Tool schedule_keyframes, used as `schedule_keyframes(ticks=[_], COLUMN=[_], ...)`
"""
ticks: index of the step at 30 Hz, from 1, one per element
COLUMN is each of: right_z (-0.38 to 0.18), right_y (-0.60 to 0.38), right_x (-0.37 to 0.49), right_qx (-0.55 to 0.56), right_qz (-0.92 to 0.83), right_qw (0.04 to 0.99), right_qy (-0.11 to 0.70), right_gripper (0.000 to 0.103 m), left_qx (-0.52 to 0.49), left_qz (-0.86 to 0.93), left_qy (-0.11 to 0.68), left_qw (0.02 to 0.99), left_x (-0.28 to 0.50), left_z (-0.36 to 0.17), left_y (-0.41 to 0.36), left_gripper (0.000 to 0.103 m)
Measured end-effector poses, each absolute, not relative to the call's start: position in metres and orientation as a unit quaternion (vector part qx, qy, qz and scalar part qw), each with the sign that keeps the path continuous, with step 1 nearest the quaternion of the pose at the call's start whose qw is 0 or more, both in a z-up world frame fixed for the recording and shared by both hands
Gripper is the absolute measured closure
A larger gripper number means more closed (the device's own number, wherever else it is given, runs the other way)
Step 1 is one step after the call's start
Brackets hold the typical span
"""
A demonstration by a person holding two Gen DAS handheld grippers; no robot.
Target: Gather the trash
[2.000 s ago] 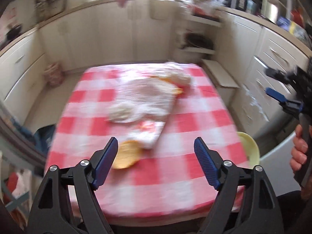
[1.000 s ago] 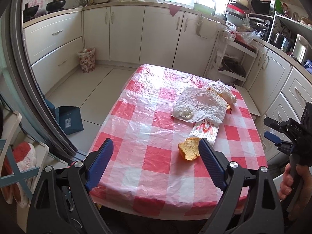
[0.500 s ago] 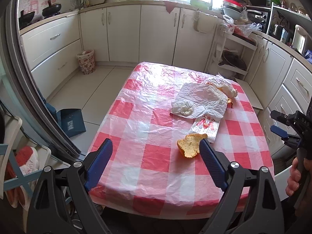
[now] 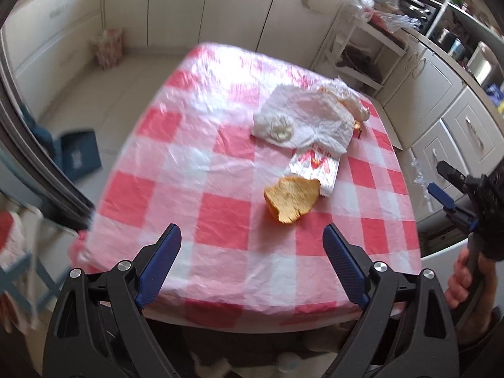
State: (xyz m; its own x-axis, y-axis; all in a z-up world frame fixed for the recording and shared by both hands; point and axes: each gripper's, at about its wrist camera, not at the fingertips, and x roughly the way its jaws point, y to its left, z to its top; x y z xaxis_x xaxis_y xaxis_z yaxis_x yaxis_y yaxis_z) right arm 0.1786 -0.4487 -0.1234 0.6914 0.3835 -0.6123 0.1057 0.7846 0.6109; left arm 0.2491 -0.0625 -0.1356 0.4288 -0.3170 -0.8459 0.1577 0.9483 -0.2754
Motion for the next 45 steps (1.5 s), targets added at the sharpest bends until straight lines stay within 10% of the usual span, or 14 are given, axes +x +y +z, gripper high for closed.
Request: schedule_keyframes(ticks=[15, 22, 45], right_z=[-0.122, -0.123, -0.133], right_y=[-0.442, -0.449, -0.452], right_x=[0.174, 0.173, 0.174], right_qx=[0.307, 0.313, 0.327], right_qz=[0.102, 0.101, 0.104], right_qw=[0.862, 0.86, 0.849], right_qy=[0.391, 0.39, 0.403], right_gripper=[0.033, 0.033, 0.031], left_qx=[-0.118, -0.094, -0.142], left_qz=[-0.097, -0.092, -0.054], left_qy=[0.577, 0.572, 0.563], left_qw=[0.802, 0.809, 0.813], left_x=[0.291, 0.293, 0.29], left_z=[-0.194, -0.194, -0.191], left_y=[-0.11, -0.116, -0.07], left_gripper=[0.017, 0.086, 0.089])
